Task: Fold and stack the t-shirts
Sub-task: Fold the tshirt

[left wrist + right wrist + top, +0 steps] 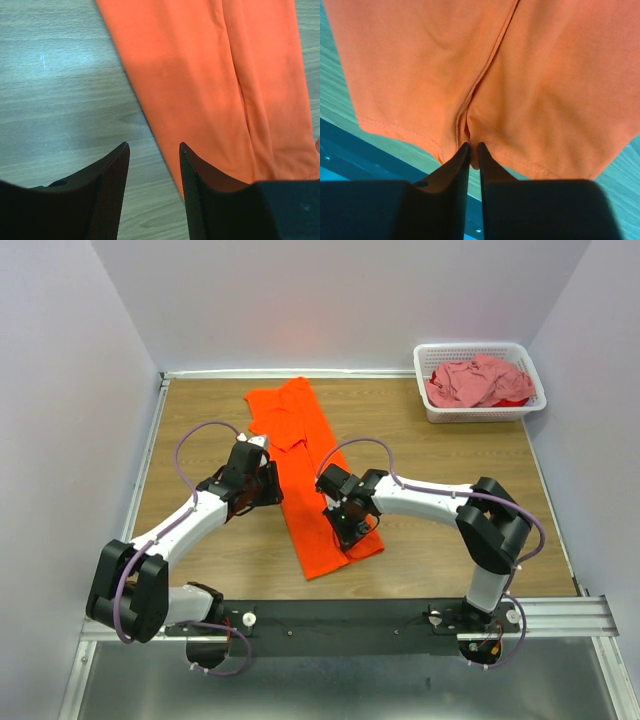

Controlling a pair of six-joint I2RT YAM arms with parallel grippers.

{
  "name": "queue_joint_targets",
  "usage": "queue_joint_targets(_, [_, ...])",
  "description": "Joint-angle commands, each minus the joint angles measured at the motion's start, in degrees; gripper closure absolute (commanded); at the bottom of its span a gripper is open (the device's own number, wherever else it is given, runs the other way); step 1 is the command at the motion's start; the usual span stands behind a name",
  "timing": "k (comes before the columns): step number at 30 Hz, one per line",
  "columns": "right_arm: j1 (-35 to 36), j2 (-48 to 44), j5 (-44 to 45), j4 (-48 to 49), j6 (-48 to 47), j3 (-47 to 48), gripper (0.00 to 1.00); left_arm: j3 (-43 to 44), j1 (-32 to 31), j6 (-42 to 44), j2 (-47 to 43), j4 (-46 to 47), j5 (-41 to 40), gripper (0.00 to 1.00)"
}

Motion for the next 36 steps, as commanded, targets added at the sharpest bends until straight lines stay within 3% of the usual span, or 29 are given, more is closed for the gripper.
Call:
queue_joint_targets(1, [0.5, -1.7, -0.4, -2.9, -0.6, 1.3, 0.86, -0.7, -0.5, 0.5, 0.5, 0.9, 1.6, 0.47])
queue_joint_targets(6, [0.6, -2.8, -2.1, -5.0, -1.5, 0.6, 0.97, -1.2, -0.6, 0.3, 0.7, 0.8, 2.2, 0.48])
queue_joint_targets(17, [1.0, -1.5, -5.2, -5.9, -3.3, 0.1, 0.96, -2.6, -1.5, -1.2, -0.3, 0.0, 3.6, 0.47])
queue_joint_targets(26, [1.6, 0.4, -6.0, -4.4, -2.9, 3.5, 0.68, -4.9, -4.2, -3.0, -1.2, 0.0, 3.7, 0.45])
queue_joint_targets(27, [1.6, 0.0, -5.0, -4.5, -2.8, 3.8, 0.59, -5.2, -4.2, -3.3, -1.3, -0.1, 3.8, 0.45])
queue_joint_targets(30, [1.6, -2.0, -0.6, -5.0, -0.9, 4.4, 0.45, -6.7, -4.4, -4.7, -2.4, 0.4, 4.3, 0.44])
queue_joint_targets(33, [1.2, -3.4, 4.1, -5.1, 0.6, 3.5, 0.39, -7.3, -4.8, -5.1, -2.7, 1.6, 5.7, 0.43])
queue_joint_targets(36, [0.6, -4.4, 6.2, -4.5, 2.0, 2.8, 0.39, -7.7, -4.8, -4.6, -2.3, 2.2, 5.3, 0.42])
